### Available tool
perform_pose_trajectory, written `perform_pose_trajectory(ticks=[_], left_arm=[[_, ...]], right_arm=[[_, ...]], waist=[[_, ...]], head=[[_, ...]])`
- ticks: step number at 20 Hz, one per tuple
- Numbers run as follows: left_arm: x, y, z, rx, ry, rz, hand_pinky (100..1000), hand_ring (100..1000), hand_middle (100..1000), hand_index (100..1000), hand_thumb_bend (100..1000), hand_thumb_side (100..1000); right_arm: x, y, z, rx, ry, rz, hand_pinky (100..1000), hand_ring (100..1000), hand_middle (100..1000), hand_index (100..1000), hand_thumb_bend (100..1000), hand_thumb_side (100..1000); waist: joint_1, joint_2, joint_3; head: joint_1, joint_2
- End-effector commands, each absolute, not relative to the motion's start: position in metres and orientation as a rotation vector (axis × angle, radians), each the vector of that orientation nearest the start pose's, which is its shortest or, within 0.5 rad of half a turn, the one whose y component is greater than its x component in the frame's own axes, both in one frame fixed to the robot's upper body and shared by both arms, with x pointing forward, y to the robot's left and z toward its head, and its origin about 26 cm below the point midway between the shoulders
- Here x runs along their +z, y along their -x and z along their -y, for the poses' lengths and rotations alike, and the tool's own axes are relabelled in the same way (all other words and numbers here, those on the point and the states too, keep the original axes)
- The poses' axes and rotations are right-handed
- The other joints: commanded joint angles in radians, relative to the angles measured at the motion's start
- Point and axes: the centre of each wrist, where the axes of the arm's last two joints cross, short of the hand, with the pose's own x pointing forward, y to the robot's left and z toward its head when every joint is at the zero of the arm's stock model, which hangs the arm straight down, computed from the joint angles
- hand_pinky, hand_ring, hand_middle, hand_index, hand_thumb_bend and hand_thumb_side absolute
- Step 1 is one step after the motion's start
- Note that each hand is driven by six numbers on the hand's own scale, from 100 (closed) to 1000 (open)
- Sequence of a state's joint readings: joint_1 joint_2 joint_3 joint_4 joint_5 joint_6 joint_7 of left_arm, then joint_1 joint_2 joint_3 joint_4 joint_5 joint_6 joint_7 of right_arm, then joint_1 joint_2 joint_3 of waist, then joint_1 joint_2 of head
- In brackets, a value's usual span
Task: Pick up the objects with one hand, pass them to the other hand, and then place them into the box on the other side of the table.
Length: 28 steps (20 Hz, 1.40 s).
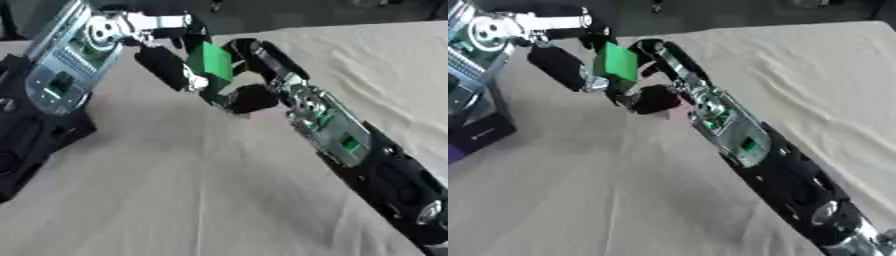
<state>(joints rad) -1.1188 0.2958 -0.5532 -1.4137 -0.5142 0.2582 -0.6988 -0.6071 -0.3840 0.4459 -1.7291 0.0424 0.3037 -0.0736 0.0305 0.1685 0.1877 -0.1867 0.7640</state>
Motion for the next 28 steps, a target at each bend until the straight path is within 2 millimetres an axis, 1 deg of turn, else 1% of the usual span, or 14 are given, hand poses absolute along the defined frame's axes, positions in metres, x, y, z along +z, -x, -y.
perform_pose_trajectory(ticks=[1, 3, 4, 5, 8, 9, 10, 11, 12, 14, 18, 23, 24, 28], left_arm=[[0.301, -0.387, -0.064, -1.807, -0.479, 1.605, 792, 669, 487, 472, 100, 104], [0.304, -0.385, -0.064, -1.817, -0.503, 1.61, 788, 654, 469, 443, 100, 100], [0.305, -0.384, -0.065, -1.821, -0.515, 1.61, 784, 648, 457, 429, 100, 100], [0.306, -0.383, -0.065, -1.826, -0.525, 1.61, 783, 646, 452, 423, 100, 100], [0.307, -0.383, -0.068, -1.828, -0.55, 1.606, 778, 639, 440, 409, 100, 100], [0.308, -0.383, -0.07, -1.823, -0.558, 1.606, 777, 637, 436, 405, 104, 100], [0.308, -0.383, -0.072, -1.816, -0.567, 1.607, 776, 635, 433, 403, 110, 100], [0.309, -0.383, -0.074, -1.809, -0.576, 1.606, 773, 632, 428, 399, 123, 100], [0.31, -0.383, -0.076, -1.802, -0.585, 1.604, 771, 628, 426, 398, 130, 100], [0.31, -0.385, -0.082, -1.787, -0.602, 1.595, 769, 626, 423, 395, 141, 100], [0.309, -0.388, -0.094, -1.742, -0.627, 1.581, 763, 620, 412, 385, 151, 100], [0.313, -0.389, -0.109, -1.687, -0.672, 1.588, 755, 614, 402, 370, 177, 100], [0.314, -0.389, -0.112, -1.68, -0.682, 1.588, 753, 614, 402, 366, 190, 100], [0.316, -0.39, -0.121, -1.643, -0.714, 1.591, 747, 606, 394, 358, 192, 100]], right_arm=[[0.199, -0.342, 0.149, 0.804, 0.146, 1.948, 709, 759, 573, 557, 298, 116], [0.199, -0.342, 0.15, 0.805, 0.161, 1.951, 710, 772, 611, 607, 343, 162], [0.199, -0.342, 0.15, 0.81, 0.17, 1.949, 715, 793, 653, 655, 384, 207], [0.198, -0.342, 0.15, 0.82, 0.178, 1.945, 721, 811, 684, 700, 395, 245], [0.197, -0.343, 0.151, 0.865, 0.199, 1.928, 738, 851, 738, 776, 392, 313], [0.197, -0.343, 0.152, 0.883, 0.209, 1.925, 746, 864, 753, 804, 372, 372], [0.197, -0.343, 0.153, 0.9, 0.223, 1.921, 749, 871, 762, 815, 371, 399], [0.198, -0.344, 0.154, 0.914, 0.239, 1.919, 756, 882, 777, 835, 364, 483], [0.198, -0.344, 0.156, 0.928, 0.256, 1.917, 757, 884, 780, 840, 361, 536], [0.198, -0.344, 0.158, 0.951, 0.291, 1.913, 762, 890, 787, 852, 368, 593], [0.197, -0.345, 0.16, 0.989, 0.353, 1.897, 767, 896, 795, 866, 380, 661], [0.194, -0.347, 0.162, 1.021, 0.389, 1.869, 771, 898, 799, 874, 390, 701], [0.192, -0.347, 0.163, 1.028, 0.397, 1.861, 773, 896, 796, 876, 395, 727], [0.191, -0.347, 0.164, 1.069, 0.415, 1.852, 781, 894, 793, 879, 407, 720]], waist=[[0.009, -0.023, -0.001], [0.01, -0.024, -0.002], [0.011, -0.024, -0.002], [0.011, -0.024, -0.002], [0.012, -0.025, -0.003], [0.012, -0.026, -0.004], [0.012, -0.026, -0.004], [0.011, -0.027, -0.005], [0.011, -0.027, -0.006], [0.01, -0.028, -0.007], [0.008, -0.03, -0.006], [0.007, -0.03, -0.008], [0.007, -0.03, -0.007], [0.004, -0.031, -0.008]], head=[[0.004, 0.006], [0.005, 0.006], [0.005, 0.006], [0.006, 0.006], [0.009, 0.006], [0.011, 0.006], [0.012, 0.006], [0.015, 0.006], [0.019, 0.006], [0.027, 0.006], [0.029, 0.006], [0.027, 0.006], [0.026, 0.006], [0.023, 0.006]])
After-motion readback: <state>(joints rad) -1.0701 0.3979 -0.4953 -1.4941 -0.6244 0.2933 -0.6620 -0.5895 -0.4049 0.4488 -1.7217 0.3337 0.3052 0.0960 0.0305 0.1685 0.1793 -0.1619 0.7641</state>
